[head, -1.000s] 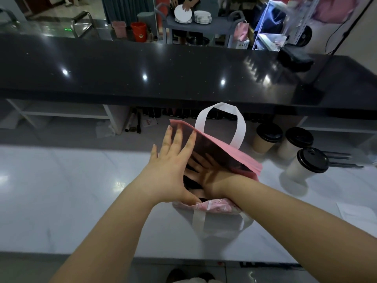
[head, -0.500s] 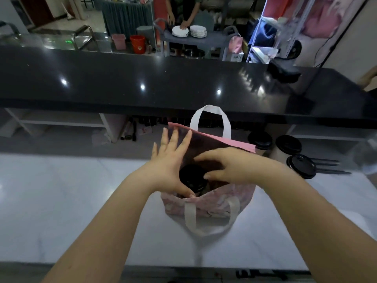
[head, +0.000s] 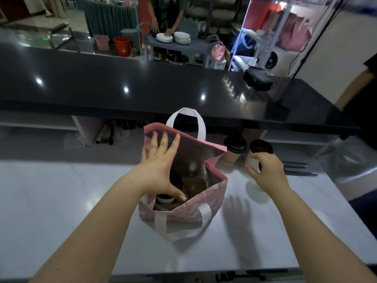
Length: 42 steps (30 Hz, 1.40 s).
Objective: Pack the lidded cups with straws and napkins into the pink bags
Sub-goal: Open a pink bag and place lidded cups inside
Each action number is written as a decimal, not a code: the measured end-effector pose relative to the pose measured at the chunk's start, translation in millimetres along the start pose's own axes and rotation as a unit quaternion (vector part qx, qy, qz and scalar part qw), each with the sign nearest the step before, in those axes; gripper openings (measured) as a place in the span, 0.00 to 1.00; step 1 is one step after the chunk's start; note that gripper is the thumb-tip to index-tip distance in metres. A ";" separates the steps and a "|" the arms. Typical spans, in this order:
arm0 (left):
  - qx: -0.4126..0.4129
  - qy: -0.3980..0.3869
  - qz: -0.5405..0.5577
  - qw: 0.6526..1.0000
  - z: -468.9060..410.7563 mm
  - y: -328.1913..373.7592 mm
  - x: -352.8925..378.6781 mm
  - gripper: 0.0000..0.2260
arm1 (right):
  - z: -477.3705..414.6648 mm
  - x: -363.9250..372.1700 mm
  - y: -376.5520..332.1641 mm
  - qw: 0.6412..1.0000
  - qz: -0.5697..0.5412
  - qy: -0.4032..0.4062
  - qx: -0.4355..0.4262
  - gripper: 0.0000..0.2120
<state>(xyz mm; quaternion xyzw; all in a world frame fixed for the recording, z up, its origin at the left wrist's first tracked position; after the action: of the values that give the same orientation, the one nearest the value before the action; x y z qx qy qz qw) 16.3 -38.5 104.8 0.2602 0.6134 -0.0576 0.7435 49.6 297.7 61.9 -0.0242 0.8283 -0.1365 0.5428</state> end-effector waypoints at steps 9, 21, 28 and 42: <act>-0.019 0.020 -0.017 0.999 3.1 -8.7 -2.6 0.69 | -23.6 60.9 55.8 0.940 0.199 -0.168 0.219 0.49; -0.020 0.017 -0.046 0.999 2.5 -11.0 -2.6 0.68 | -0.3 13.8 4.1 0.984 0.103 -0.039 0.143 0.32; -0.008 0.006 -0.050 0.999 -0.3 -7.5 -2.8 0.67 | -12.2 -101.7 -107.7 0.974 -0.142 0.156 -0.077 0.33; -0.012 0.018 -0.028 0.999 12.7 -18.1 -11.1 0.67 | 29.7 -41.3 -195.4 0.947 -0.112 -0.058 -0.297 0.30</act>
<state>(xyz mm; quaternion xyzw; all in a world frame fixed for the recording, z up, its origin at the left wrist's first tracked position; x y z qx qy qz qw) 17.5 -62.4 110.9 0.2346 0.6344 -0.0663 0.7335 72.3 111.7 137.0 -0.2849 0.7904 0.0573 0.5392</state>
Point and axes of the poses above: each hand's wrist, its own z-axis away from the middle knuckle, its own x-axis out of the palm, y = z × x, the point moved 1 cm from there along -z, towards the middle knuckle, and after that the axes turned 6 degrees about y, right-handed, at the moved point
